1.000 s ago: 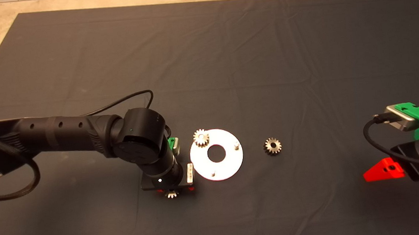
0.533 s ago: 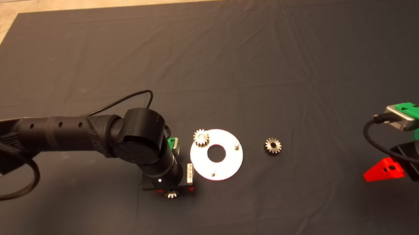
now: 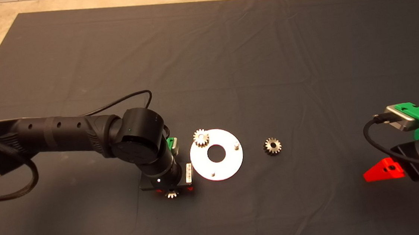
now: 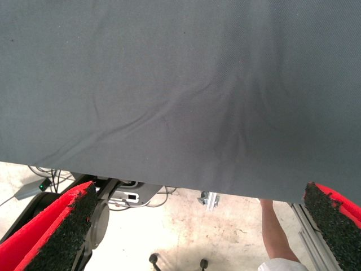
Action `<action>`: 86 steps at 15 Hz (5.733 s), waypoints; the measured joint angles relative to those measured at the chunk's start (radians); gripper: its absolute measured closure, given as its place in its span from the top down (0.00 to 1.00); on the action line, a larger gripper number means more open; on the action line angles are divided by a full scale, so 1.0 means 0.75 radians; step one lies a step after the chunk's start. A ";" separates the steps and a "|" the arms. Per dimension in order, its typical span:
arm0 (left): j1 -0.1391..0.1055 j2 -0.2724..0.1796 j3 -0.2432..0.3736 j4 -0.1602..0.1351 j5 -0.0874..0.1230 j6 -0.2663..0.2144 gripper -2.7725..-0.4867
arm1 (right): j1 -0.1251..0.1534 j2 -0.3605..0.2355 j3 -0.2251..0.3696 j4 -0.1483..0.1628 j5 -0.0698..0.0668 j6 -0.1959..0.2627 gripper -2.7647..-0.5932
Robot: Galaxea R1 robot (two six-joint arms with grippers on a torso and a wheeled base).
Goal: Install three planetary gears onto the carrier pins
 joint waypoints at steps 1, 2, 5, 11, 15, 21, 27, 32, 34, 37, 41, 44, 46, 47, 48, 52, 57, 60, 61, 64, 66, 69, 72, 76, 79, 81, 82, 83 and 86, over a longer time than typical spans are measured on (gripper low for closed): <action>0.000 -0.003 0.000 0.000 0.001 0.000 0.53 | 0.000 0.000 0.000 0.000 0.000 0.000 0.99; 0.000 -0.003 0.000 0.000 0.000 0.000 0.51 | 0.000 0.000 0.000 0.000 0.001 0.000 0.99; 0.000 -0.005 0.000 -0.001 0.000 0.000 0.45 | 0.000 0.000 0.000 0.000 0.000 0.000 0.99; 0.000 -0.012 0.001 -0.001 0.000 0.000 0.39 | 0.000 0.000 0.000 0.000 0.000 0.000 0.99; 0.000 -0.012 0.001 -0.001 0.003 0.000 0.31 | 0.000 0.000 0.000 0.000 0.001 0.000 0.99; 0.000 -0.024 0.029 -0.001 0.002 -0.001 0.31 | 0.000 0.000 0.000 0.000 0.001 0.000 0.99; 0.000 -0.028 0.043 -0.001 0.001 -0.012 0.31 | 0.000 0.000 0.000 0.000 0.000 0.000 0.99; 0.000 -0.027 0.043 -0.001 0.002 -0.021 0.31 | 0.000 0.000 0.000 0.000 0.001 0.000 0.99; 0.000 -0.026 0.042 -0.001 0.002 -0.021 0.31 | 0.000 0.000 0.000 0.000 0.000 0.000 0.99; 0.000 -0.026 0.042 -0.001 0.002 -0.021 0.31 | 0.000 0.000 0.000 0.000 0.000 0.000 0.99; 0.000 -0.026 0.041 -0.001 0.001 -0.022 0.31 | 0.000 0.000 0.000 0.000 0.000 0.000 0.99; 0.000 -0.026 0.041 0.000 0.002 -0.022 0.31 | 0.000 0.000 0.000 0.000 0.000 0.000 0.99; 0.006 -0.026 0.038 0.000 0.002 -0.023 0.31 | 0.000 0.000 0.000 0.000 0.000 0.000 0.99; 0.012 -0.026 0.034 0.000 0.004 -0.023 0.27 | 0.000 0.000 0.000 0.000 0.000 0.000 0.99; 0.015 -0.026 0.030 0.001 0.003 -0.023 0.26 | 0.000 0.000 0.000 0.000 0.000 0.000 0.99; 0.019 -0.026 0.030 0.001 0.003 -0.023 0.26 | 0.000 0.000 0.000 0.000 0.001 0.000 0.99; 0.022 -0.026 0.023 0.004 0.001 -0.023 0.24 | 0.000 0.000 0.000 0.000 0.000 0.000 0.99; 0.022 -0.026 0.012 0.001 -0.001 -0.022 0.24 | 0.000 0.000 0.000 0.000 0.000 0.000 0.99; 0.022 -0.026 0.006 -0.002 -0.003 -0.022 0.24 | 0.000 0.000 0.000 0.000 0.000 0.000 0.99; 0.022 -0.023 -0.014 -0.017 -0.012 -0.021 0.24 | 0.000 0.000 0.000 0.000 0.000 0.000 0.99; 0.022 -0.022 -0.027 -0.028 -0.017 -0.021 0.24 | 0.000 0.000 0.000 0.000 0.000 0.000 0.99; 0.021 -0.018 -0.046 -0.041 -0.022 -0.020 0.24 | 0.000 0.000 0.000 0.000 0.000 0.000 0.99; 0.018 -0.015 -0.058 -0.055 -0.022 -0.020 0.23 | 0.000 0.000 0.000 0.000 0.001 0.000 0.99; 0.018 -0.015 -0.061 -0.060 -0.023 -0.020 0.20 | 0.000 0.000 0.000 0.000 0.001 0.000 0.99; 0.018 -0.015 -0.060 -0.060 -0.022 -0.020 0.19 | 0.000 0.000 0.000 0.000 0.001 0.000 0.99; 0.018 -0.015 -0.054 -0.058 -0.021 -0.020 0.16 | 0.000 0.000 0.000 0.000 0.000 0.000 0.99; 0.018 -0.016 -0.049 -0.056 -0.019 -0.020 0.16 | -0.001 0.000 0.000 0.000 0.000 0.000 0.99; 0.017 -0.018 -0.039 -0.053 -0.018 -0.021 0.16 | 0.000 0.000 0.000 0.000 0.000 0.000 0.99; -0.006 -0.034 -0.022 -0.044 -0.004 -0.022 0.16 | -0.001 0.000 0.000 0.000 0.001 0.000 0.99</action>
